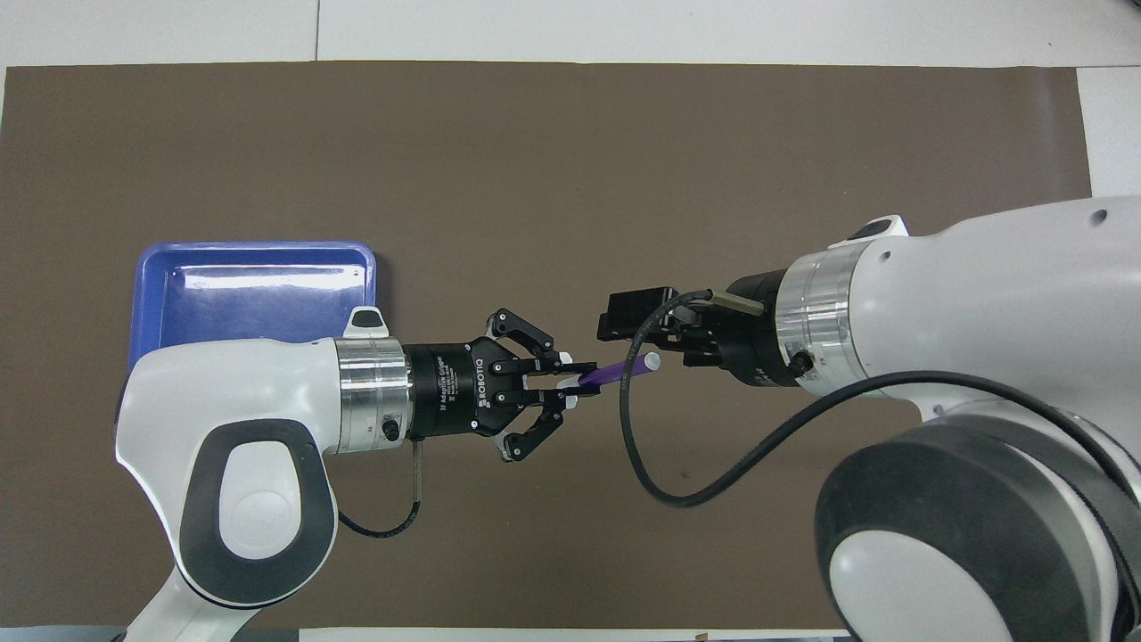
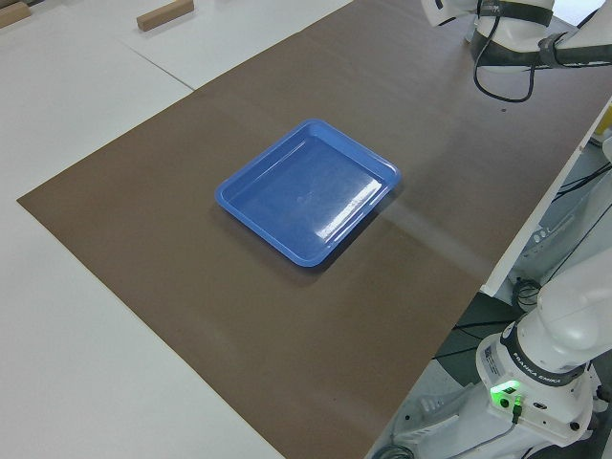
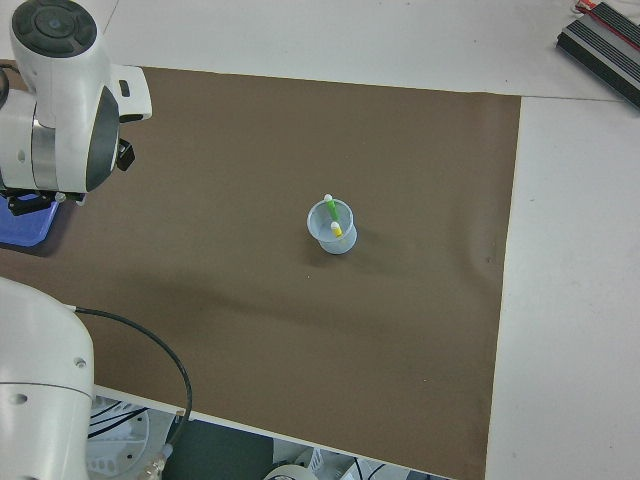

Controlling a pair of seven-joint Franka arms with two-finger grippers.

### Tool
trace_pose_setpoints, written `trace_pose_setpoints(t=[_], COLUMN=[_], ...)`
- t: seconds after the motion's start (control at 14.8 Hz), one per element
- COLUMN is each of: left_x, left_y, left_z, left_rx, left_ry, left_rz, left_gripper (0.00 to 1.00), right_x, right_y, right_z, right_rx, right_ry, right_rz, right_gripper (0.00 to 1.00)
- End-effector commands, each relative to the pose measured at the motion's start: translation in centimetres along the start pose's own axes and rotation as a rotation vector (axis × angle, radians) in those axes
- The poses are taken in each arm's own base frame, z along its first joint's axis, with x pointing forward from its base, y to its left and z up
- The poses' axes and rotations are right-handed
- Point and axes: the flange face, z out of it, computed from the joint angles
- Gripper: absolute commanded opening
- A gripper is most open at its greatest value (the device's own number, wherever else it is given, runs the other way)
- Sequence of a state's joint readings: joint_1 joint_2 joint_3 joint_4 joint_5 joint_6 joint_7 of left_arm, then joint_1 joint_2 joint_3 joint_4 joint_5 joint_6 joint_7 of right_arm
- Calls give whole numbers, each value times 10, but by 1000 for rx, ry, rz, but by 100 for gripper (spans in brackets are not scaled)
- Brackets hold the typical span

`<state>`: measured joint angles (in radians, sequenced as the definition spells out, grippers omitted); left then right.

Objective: Transfer and insert pens with both arms
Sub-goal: 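Close the right gripper on the purple pen tip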

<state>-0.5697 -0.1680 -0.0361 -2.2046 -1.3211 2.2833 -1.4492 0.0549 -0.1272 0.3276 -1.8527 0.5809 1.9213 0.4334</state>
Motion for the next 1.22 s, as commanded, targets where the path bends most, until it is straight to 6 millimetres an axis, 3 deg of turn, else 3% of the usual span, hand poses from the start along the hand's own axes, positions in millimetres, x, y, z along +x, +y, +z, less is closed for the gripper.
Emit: trace_pose_setpoints(t=[0.0,0.54,1.15], left_x=[2,2,1], left_y=[-8,-6,-5], left_z=[-5,-7,-6], left_rx=[-19,-41,-62], left_ry=[-17,-22,-31], left_rz=[-25,-49,-75], left_gripper=[0,0,0], right_x=[-10,-15,-11], right_y=[5,-11,-11], right_z=[2,6,5], right_rx=[-60,-69,-59], right_ry=[-8,44,74], right_rz=[-83,-122,-130], right_gripper=[100,100,96])
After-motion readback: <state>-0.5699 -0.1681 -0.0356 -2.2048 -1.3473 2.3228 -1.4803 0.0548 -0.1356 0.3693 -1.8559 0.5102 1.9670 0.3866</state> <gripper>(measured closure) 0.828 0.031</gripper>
